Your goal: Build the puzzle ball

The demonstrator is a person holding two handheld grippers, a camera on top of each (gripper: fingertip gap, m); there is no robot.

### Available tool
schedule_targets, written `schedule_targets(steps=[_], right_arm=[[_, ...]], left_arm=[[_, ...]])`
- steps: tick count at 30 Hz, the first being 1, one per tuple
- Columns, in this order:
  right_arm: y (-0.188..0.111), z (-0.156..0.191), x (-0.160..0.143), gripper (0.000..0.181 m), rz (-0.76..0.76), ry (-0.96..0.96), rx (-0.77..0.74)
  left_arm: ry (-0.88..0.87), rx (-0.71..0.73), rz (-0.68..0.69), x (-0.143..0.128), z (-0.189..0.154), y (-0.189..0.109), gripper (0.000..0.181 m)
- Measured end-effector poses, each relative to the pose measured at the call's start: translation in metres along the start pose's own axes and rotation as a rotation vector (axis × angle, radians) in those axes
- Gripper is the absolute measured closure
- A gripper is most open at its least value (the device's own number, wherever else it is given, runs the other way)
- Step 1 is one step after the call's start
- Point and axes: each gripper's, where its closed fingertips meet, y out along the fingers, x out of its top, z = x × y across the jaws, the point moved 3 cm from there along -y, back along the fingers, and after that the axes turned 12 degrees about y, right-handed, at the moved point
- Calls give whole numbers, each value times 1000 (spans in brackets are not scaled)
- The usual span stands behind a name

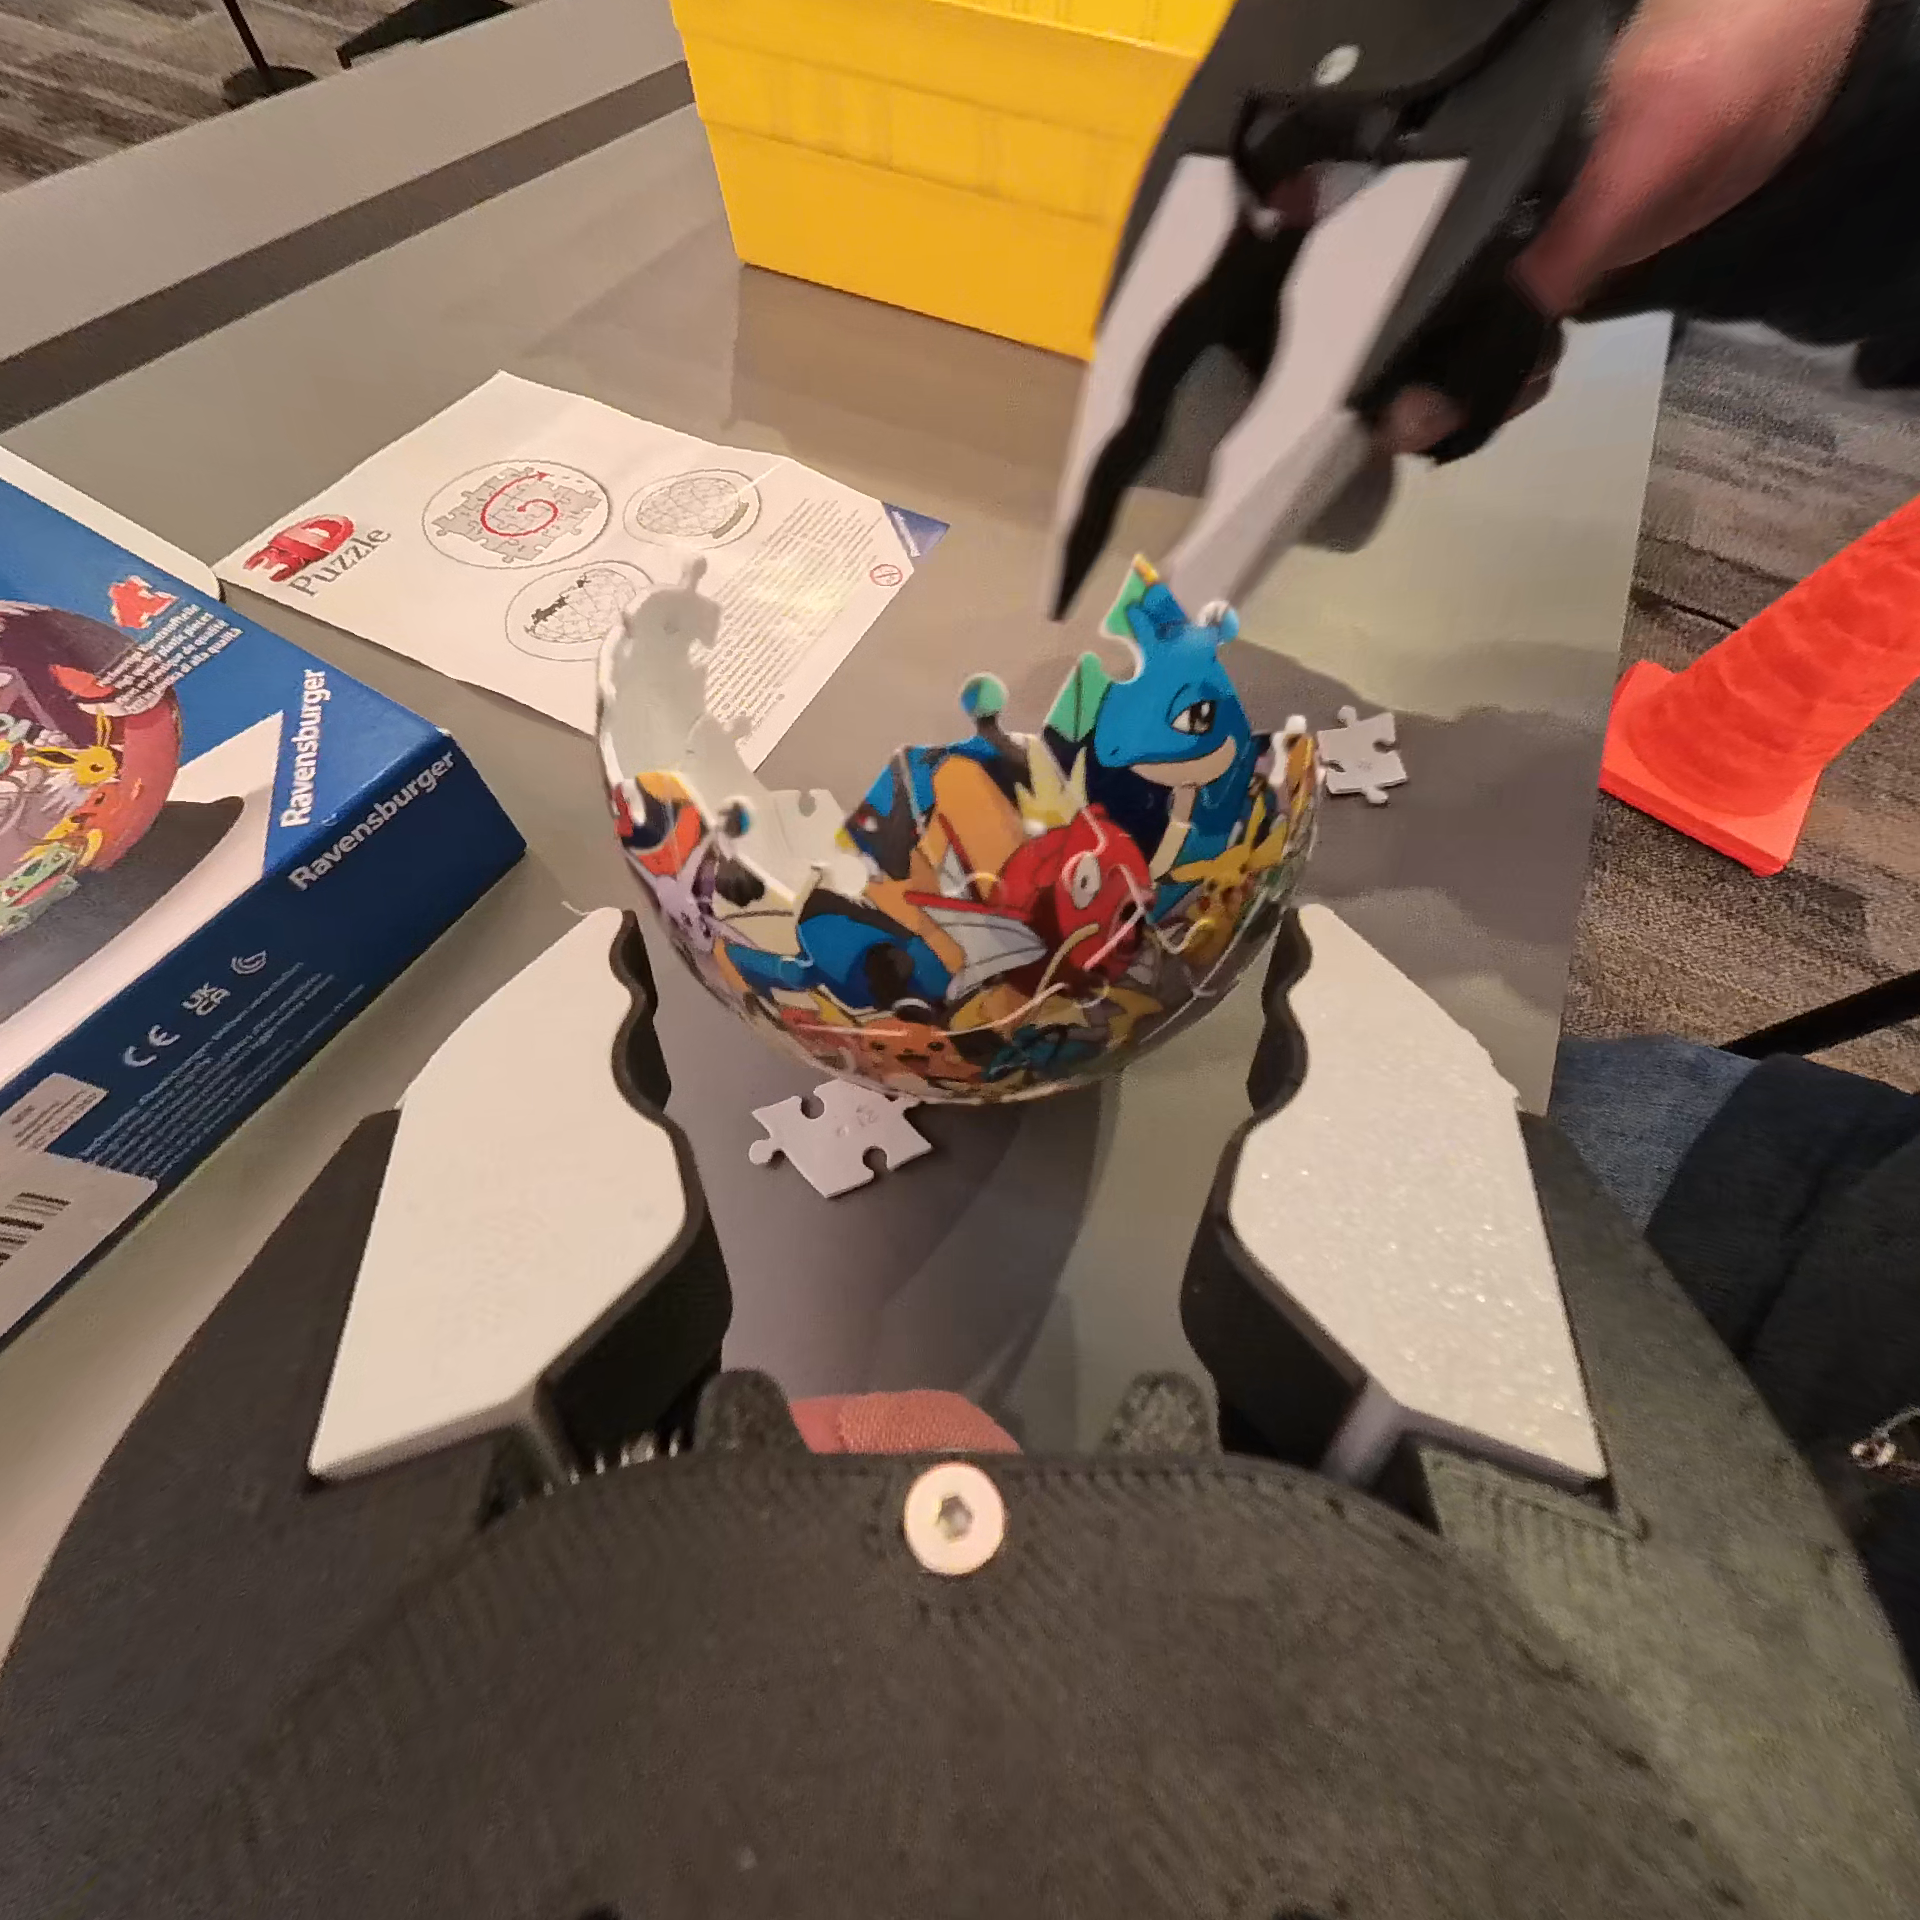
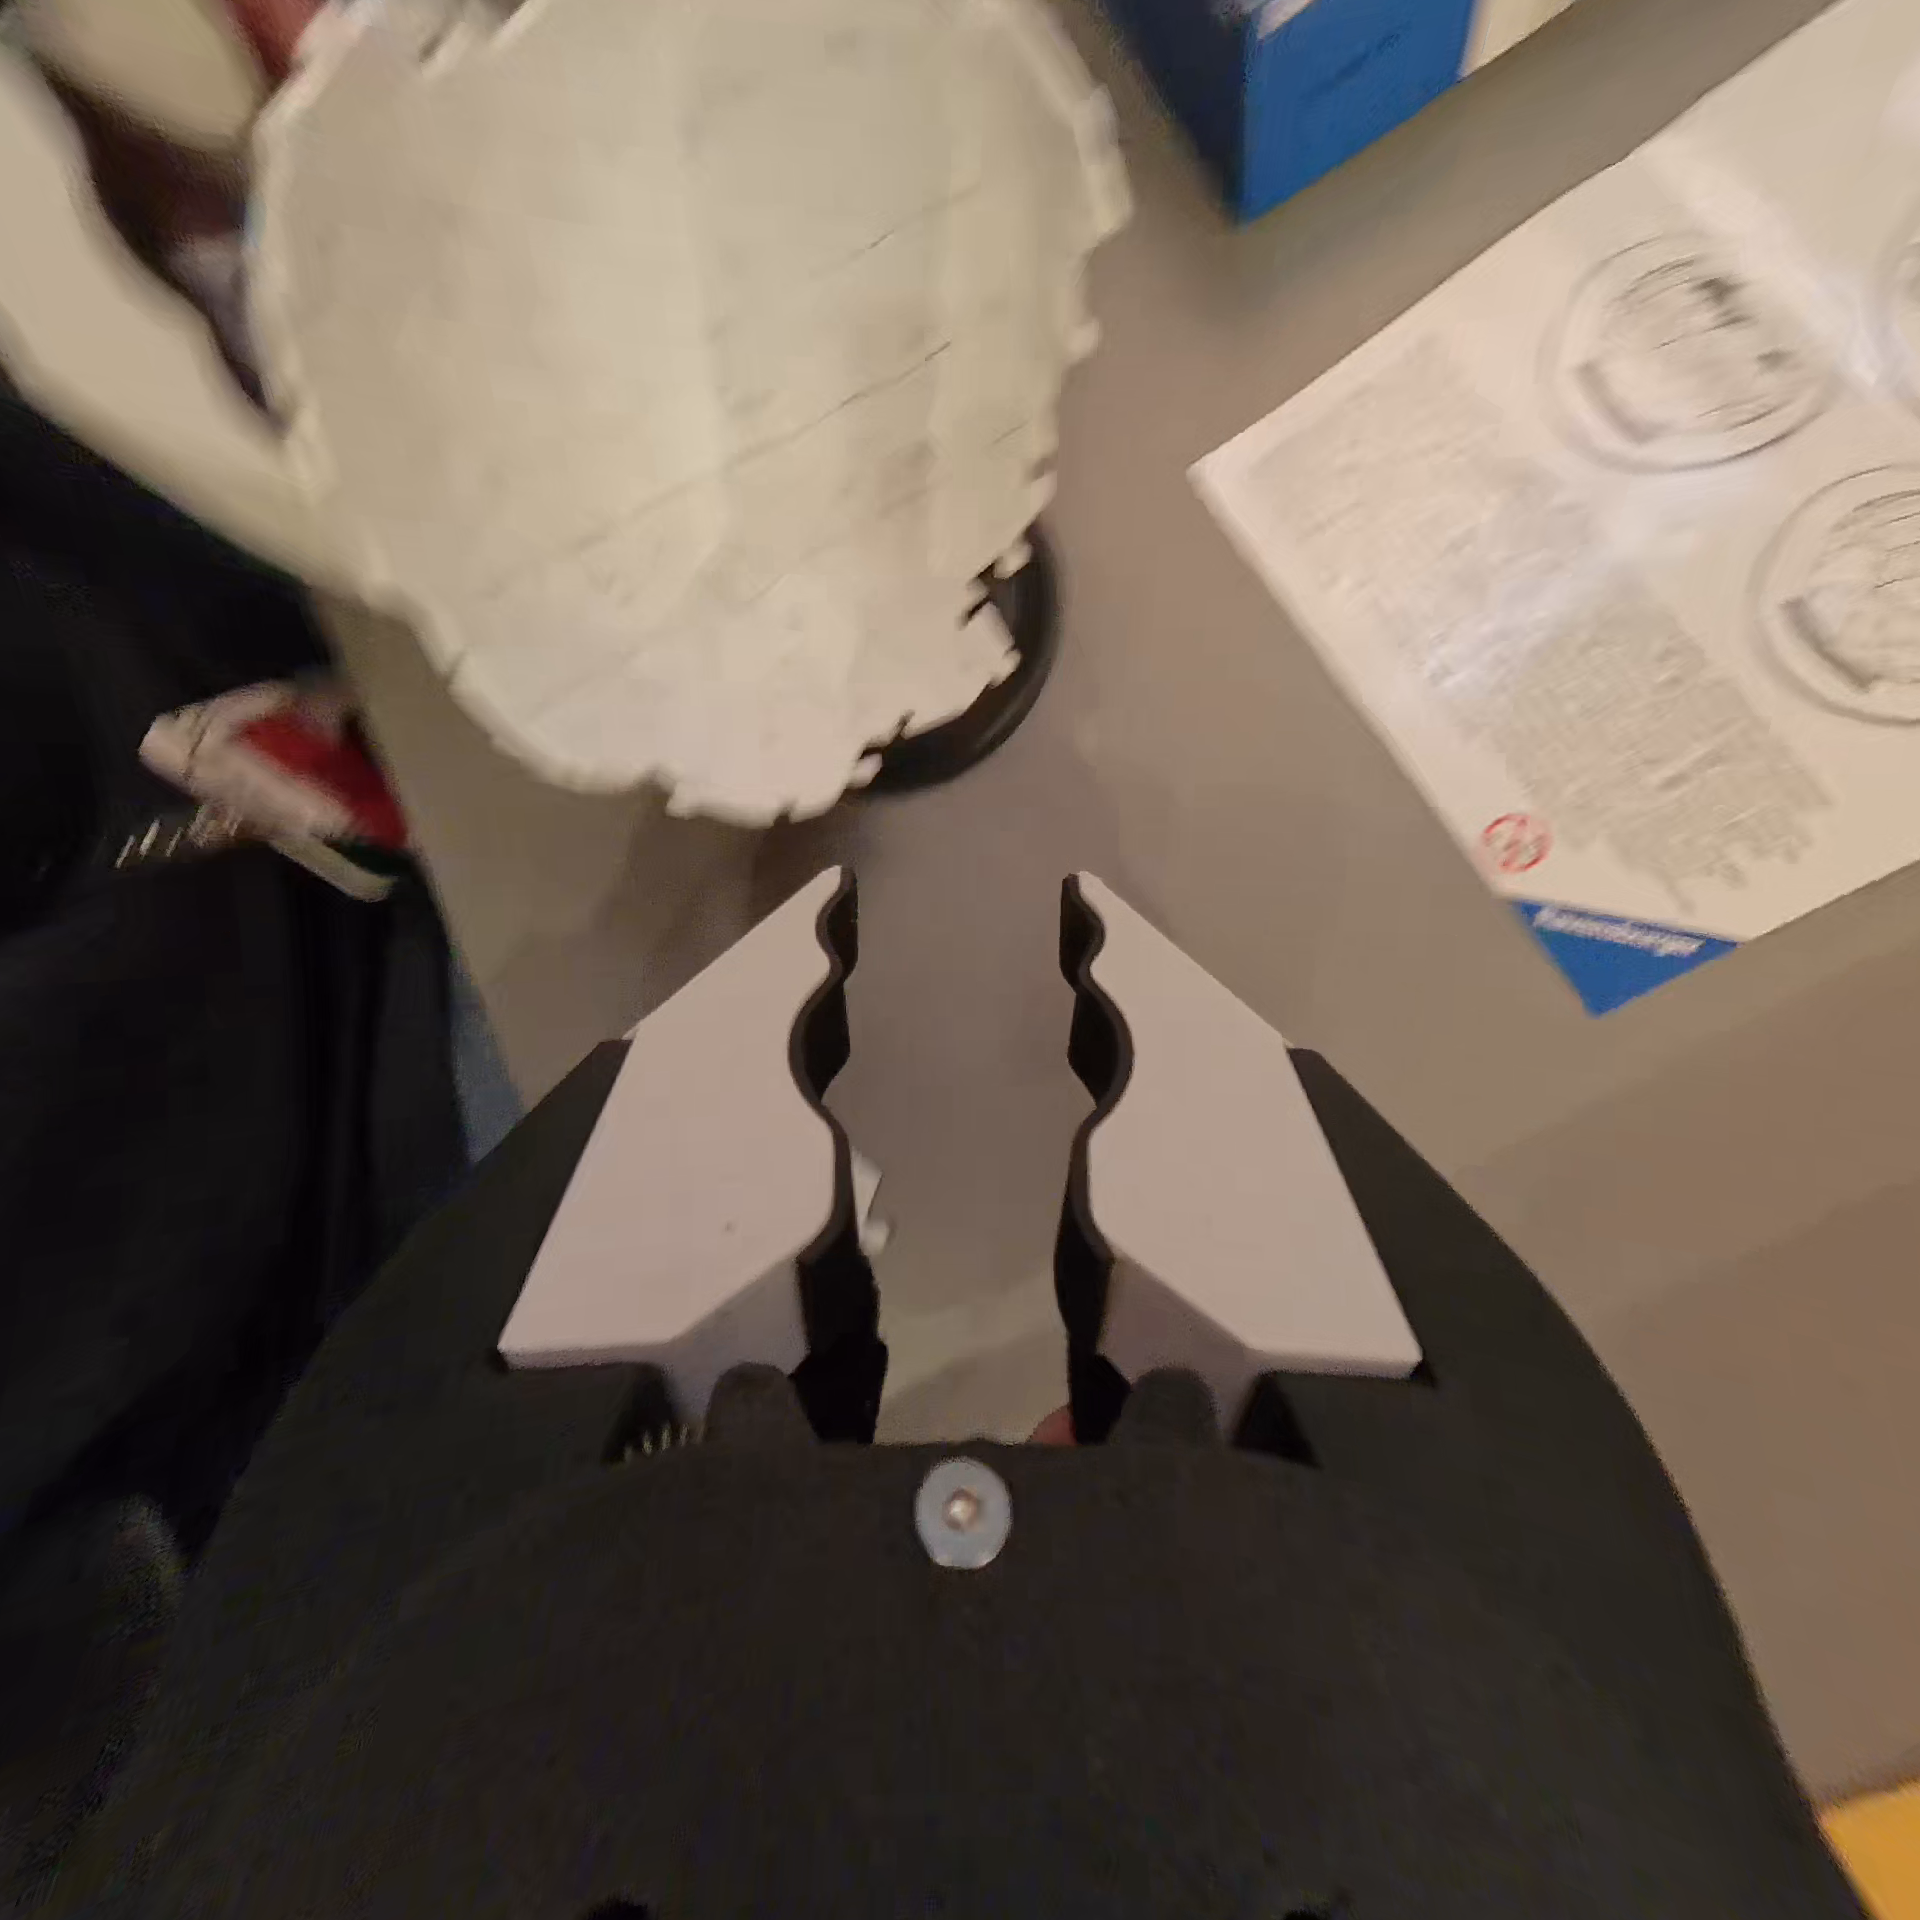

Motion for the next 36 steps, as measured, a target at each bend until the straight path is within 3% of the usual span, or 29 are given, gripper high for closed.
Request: schedule_targets(steps=[2,5,11,24,36], right_arm=[[-13,13,-24,146,44,-80,45],[-16,16,-61,147,119,-173,-8],[-4,14,-86,154,155,-247,-101],[0,16,-84,169,42,-174,-124],[5,18,-62,181,-14,-178,-139]], left_arm=[[-3,-8,-5,0,0,0,71],[2,-13,-12,1,0,0,71],[7,-5,-11,1,-2,0,72],[-45,12,-62,3,4,-13,71],[-82,42,-116,-1,10,-25,72]])
